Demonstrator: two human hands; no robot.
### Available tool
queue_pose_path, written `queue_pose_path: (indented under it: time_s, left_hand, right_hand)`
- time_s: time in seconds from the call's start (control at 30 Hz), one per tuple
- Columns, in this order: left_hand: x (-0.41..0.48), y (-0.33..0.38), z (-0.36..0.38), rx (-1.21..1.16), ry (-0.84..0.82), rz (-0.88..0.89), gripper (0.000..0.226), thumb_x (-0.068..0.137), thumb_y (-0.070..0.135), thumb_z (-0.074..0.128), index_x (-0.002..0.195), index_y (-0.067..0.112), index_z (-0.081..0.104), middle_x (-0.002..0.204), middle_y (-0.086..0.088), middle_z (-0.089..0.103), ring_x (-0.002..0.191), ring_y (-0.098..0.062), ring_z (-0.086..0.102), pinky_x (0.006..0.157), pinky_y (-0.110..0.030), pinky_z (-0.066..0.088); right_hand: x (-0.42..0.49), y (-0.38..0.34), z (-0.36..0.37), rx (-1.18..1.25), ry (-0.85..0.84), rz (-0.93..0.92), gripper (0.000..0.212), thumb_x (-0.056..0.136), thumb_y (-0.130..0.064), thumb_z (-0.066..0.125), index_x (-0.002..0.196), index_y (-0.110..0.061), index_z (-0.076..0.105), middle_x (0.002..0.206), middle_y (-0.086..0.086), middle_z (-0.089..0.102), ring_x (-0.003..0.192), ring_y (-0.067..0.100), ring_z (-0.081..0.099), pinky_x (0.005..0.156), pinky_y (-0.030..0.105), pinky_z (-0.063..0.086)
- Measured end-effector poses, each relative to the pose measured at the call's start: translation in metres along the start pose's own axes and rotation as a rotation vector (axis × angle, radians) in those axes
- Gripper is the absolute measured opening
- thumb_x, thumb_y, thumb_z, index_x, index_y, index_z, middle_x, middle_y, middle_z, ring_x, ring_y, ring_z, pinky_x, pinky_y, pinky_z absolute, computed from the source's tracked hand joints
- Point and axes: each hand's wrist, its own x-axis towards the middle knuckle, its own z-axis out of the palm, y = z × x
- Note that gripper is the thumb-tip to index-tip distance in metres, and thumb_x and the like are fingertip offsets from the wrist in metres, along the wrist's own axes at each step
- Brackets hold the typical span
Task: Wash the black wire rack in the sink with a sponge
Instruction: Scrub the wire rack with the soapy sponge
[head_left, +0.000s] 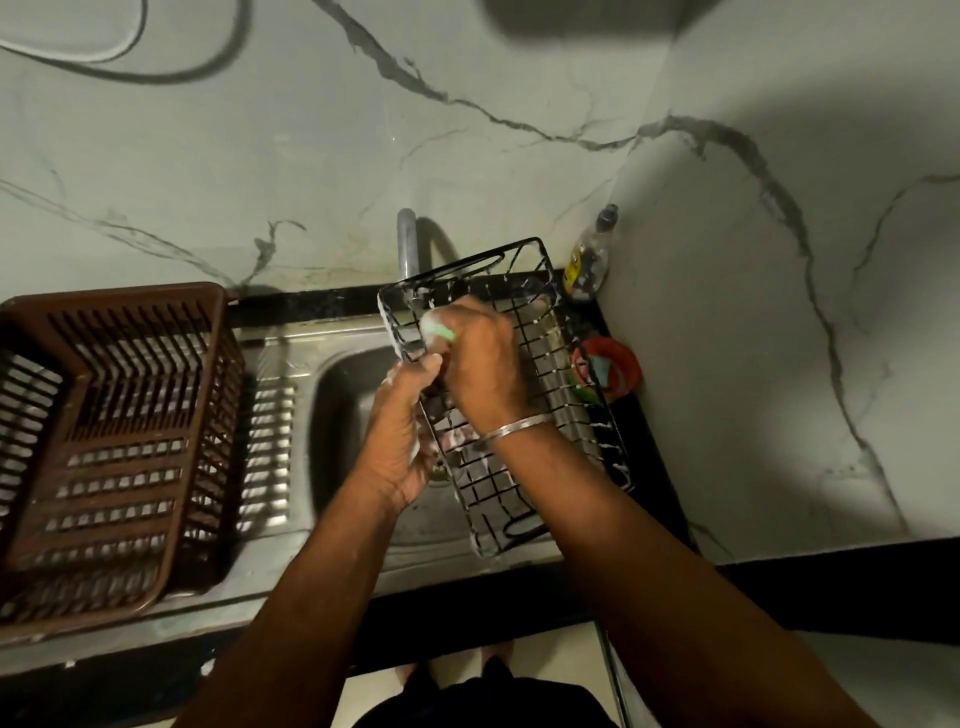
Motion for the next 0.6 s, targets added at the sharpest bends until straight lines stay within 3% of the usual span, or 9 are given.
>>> queue_pose_path:
  time_s: [0.1, 0.17, 0.23, 0.3, 0.37, 0.43, 0.5, 0.53, 0.6]
  left_hand:
    - [0.0, 0.0, -0.003, 0.022, -0.009, 0.004, 0.057, 0.09, 0.04, 0.072, 0.137, 0.009, 0.064, 0.119, -0.006, 0.078, 0.103, -0.021, 0.076, 0.076, -0.045, 0.065]
    - [-0.002, -0.002, -0.004, 0.043, -0.011, 0.019, 0.053, 0.092, 0.038, 0.071, 0.135, 0.009, 0.063, 0.111, -0.003, 0.079, 0.098, -0.017, 0.077, 0.069, -0.038, 0.063]
    - [-0.002, -0.004, -0.004, 0.053, -0.034, 0.034, 0.05, 0.09, 0.037, 0.071, 0.132, 0.01, 0.064, 0.11, -0.003, 0.079, 0.099, -0.016, 0.077, 0.073, -0.038, 0.063]
    - [-0.002, -0.003, -0.003, 0.062, -0.034, 0.033, 0.043, 0.091, 0.033, 0.073, 0.127, 0.012, 0.065, 0.105, -0.001, 0.08, 0.097, -0.014, 0.077, 0.076, -0.038, 0.064]
    - [-0.002, -0.002, -0.004, 0.052, -0.019, 0.034, 0.048, 0.09, 0.03, 0.074, 0.131, 0.007, 0.063, 0.104, -0.003, 0.08, 0.096, -0.016, 0.077, 0.076, -0.037, 0.063]
    - [0.002, -0.004, -0.008, 0.052, 0.01, 0.039, 0.053, 0.085, 0.034, 0.078, 0.131, 0.009, 0.066, 0.114, -0.007, 0.079, 0.107, -0.023, 0.073, 0.091, -0.052, 0.055]
    - [0.004, -0.005, -0.012, 0.048, 0.038, 0.051, 0.056, 0.079, 0.042, 0.082, 0.127, 0.015, 0.07, 0.124, -0.01, 0.077, 0.116, -0.031, 0.069, 0.101, -0.07, 0.045]
    - [0.003, -0.004, -0.011, 0.05, 0.038, 0.055, 0.056, 0.079, 0.043, 0.082, 0.126, 0.016, 0.07, 0.127, -0.011, 0.076, 0.121, -0.034, 0.067, 0.103, -0.071, 0.046]
    - [0.004, -0.002, -0.01, 0.067, 0.024, 0.068, 0.047, 0.084, 0.038, 0.08, 0.124, 0.016, 0.07, 0.127, -0.011, 0.075, 0.127, -0.035, 0.066, 0.1, -0.06, 0.054]
  right_hand:
    - [0.006, 0.005, 0.0, 0.015, 0.164, 0.156, 0.02, 0.085, -0.005, 0.079, 0.105, -0.006, 0.077, 0.107, 0.009, 0.07, 0.096, 0.02, 0.066, 0.078, 0.023, 0.056]
    - [0.003, -0.002, 0.008, 0.057, 0.04, 0.004, 0.014, 0.084, 0.001, 0.077, 0.097, -0.005, 0.077, 0.097, 0.007, 0.069, 0.089, 0.022, 0.065, 0.071, 0.031, 0.057]
    - [-0.001, -0.001, 0.013, 0.032, -0.048, -0.111, 0.018, 0.08, 0.005, 0.076, 0.094, -0.005, 0.077, 0.092, 0.005, 0.066, 0.087, 0.02, 0.061, 0.068, 0.026, 0.048]
    - [0.001, 0.006, 0.013, -0.047, -0.017, -0.089, 0.022, 0.077, 0.003, 0.076, 0.097, -0.006, 0.078, 0.097, 0.006, 0.065, 0.092, 0.02, 0.056, 0.071, 0.023, 0.041]
    - [-0.001, 0.005, 0.015, -0.089, -0.001, -0.065, 0.019, 0.08, 0.001, 0.077, 0.097, -0.007, 0.077, 0.101, 0.006, 0.062, 0.096, 0.02, 0.054, 0.073, 0.024, 0.046]
    - [-0.003, 0.007, 0.016, -0.078, -0.056, -0.168, 0.022, 0.081, 0.001, 0.08, 0.102, -0.005, 0.076, 0.107, 0.007, 0.063, 0.1, 0.021, 0.056, 0.076, 0.022, 0.047]
    - [-0.002, 0.014, 0.014, -0.138, -0.051, -0.158, 0.029, 0.079, 0.0, 0.083, 0.106, -0.006, 0.077, 0.112, 0.007, 0.066, 0.104, 0.021, 0.058, 0.079, 0.019, 0.045]
    - [-0.002, 0.016, 0.012, -0.16, -0.004, -0.085, 0.03, 0.078, 0.0, 0.083, 0.108, -0.007, 0.077, 0.115, 0.008, 0.066, 0.105, 0.021, 0.059, 0.08, 0.02, 0.049]
    - [-0.004, 0.011, 0.014, -0.148, 0.072, -0.004, 0.029, 0.08, -0.001, 0.08, 0.109, -0.006, 0.077, 0.118, 0.01, 0.066, 0.106, 0.024, 0.058, 0.081, 0.026, 0.053]
